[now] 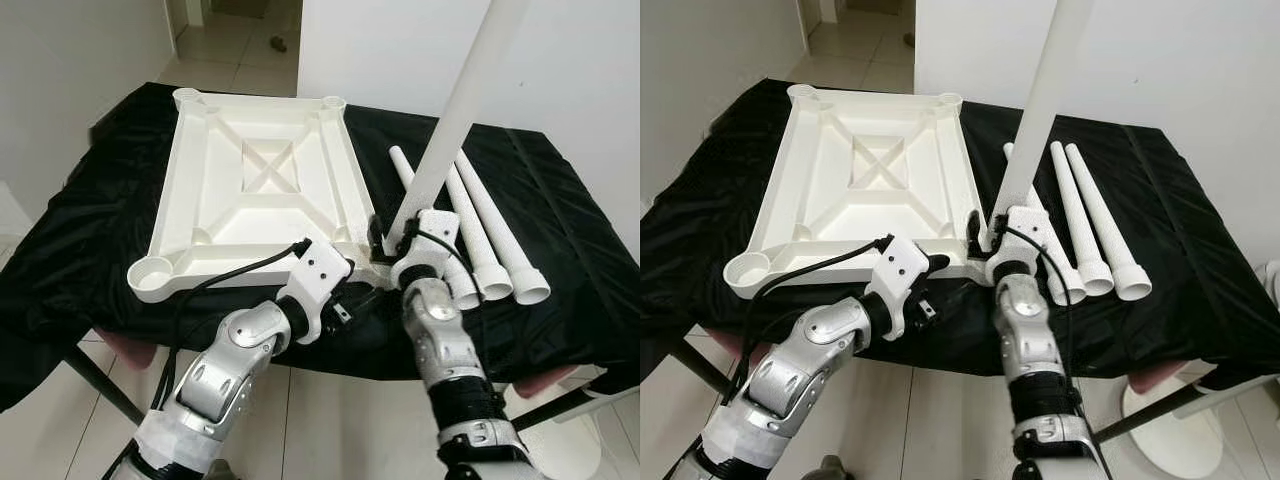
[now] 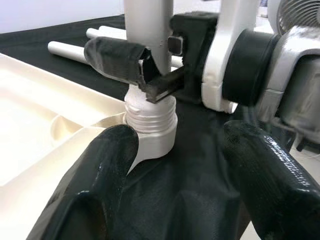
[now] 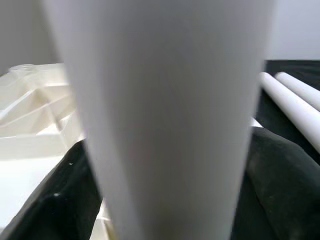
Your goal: Building children table
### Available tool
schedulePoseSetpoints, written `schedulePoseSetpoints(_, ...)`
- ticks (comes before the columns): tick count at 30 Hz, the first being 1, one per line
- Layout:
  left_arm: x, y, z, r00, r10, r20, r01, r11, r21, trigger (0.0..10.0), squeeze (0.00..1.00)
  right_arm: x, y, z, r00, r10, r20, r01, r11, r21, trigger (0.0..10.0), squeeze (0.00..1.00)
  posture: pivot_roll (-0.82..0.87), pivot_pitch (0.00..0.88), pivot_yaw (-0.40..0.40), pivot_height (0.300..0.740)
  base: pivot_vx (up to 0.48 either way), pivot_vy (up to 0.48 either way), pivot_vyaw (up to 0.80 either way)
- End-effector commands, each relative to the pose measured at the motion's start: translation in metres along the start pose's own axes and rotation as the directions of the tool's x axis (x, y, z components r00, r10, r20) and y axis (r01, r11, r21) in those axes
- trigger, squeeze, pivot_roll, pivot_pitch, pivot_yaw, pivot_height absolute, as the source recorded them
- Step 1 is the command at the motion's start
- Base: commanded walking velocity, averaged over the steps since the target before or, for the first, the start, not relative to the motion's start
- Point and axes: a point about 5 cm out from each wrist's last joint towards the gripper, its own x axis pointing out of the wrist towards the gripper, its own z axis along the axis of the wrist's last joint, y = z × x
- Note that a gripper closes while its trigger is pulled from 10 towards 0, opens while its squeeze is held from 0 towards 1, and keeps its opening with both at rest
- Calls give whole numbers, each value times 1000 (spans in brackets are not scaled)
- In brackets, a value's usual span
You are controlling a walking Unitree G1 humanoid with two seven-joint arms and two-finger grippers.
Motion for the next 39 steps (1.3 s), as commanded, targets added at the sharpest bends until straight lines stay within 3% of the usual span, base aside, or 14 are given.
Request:
schedulePoseSetpoints(1,0,-1,2,1000,-16,-3,16,1000,3,10000,0,-2,-1,-2,996,83,-25,-83,997,2,10000,39,163,23,-65,740,0,0,0)
schedulePoseSetpoints(6,-1,0,2,1000,-13,-2,13,1000,3,10000,0,-3,-3,-3,951,303,-63,-305,952,-16,10000,0,161,22,-67,740,0,0,0)
schedulePoseSetpoints(8,-1,0,2,1000,-11,-2,11,1000,6,10000,0,-1,-9,-4,904,418,-88,-424,904,-60,10000,0,161,21,-67,740,0,0,0)
schedulePoseSetpoints(17,-1,1,3,1000,-10,1,10,1000,6,10000,0,4,-20,-9,843,517,-150,-531,843,-80,10000,0,167,14,-64,740,0,0,0)
schedulePoseSetpoints(18,-1,1,4,1000,-11,2,11,1000,6,10000,0,5,-22,-11,835,524,-167,-541,837,-84,9020,0,168,12,-63,740,0,0,0)
schedulePoseSetpoints(19,-1,1,4,1000,-11,2,11,1000,6,10000,0,5,-22,-11,835,524,-167,-541,837,-84,9020,0,168,12,-63,740,0,0,0)
schedulePoseSetpoints(20,-1,1,4,1000,-11,2,11,1000,7,10000,0,5,-23,-14,829,529,-180,-550,831,-90,2353,0,168,12,-63,740,0,0,0)
schedulePoseSetpoints(21,-1,2,4,1000,-11,2,11,1000,7,10000,0,5,-24,-15,820,541,-186,-562,822,-92,0,0,168,11,-63,740,0,0,0)
schedulePoseSetpoints(28,-1,1,4,1000,-11,3,11,1000,6,10000,0,0,-27,-18,805,561,-191,-582,810,-74,0,0,166,14,-62,740,0,0,0)
schedulePoseSetpoints(35,-2,-1,4,1000,-12,3,12,1000,4,10000,0,-2,-32,-21,834,517,-192,-539,838,-87,0,0,163,19,-62,740,0,0,0)
schedulePoseSetpoints(36,-2,-1,4,1000,-13,3,13,1000,3,10000,0,-2,-34,-23,856,479,-197,-502,860,-93,1451,0,164,20,-62,740,0,0,0)
schedulePoseSetpoints(37,-2,-1,4,1000,-13,3,13,1000,2,10000,0,-1,-35,-24,873,444,-202,-469,877,-102,4784,0,164,20,-62,740,0,0,0)
schedulePoseSetpoints(38,-2,-1,4,1000,-13,2,13,1000,2,10000,0,0,-36,-26,895,399,-202,-425,899,-107,10000,0,164,22,-62,740,0,0,0)
schedulePoseSetpoints(39,-2,-1,4,1000,-13,2,13,1000,2,10000,0,0,-36,-26,895,399,-202,-425,899,-107,10000,0,164,22,-62,740,0,0,0)
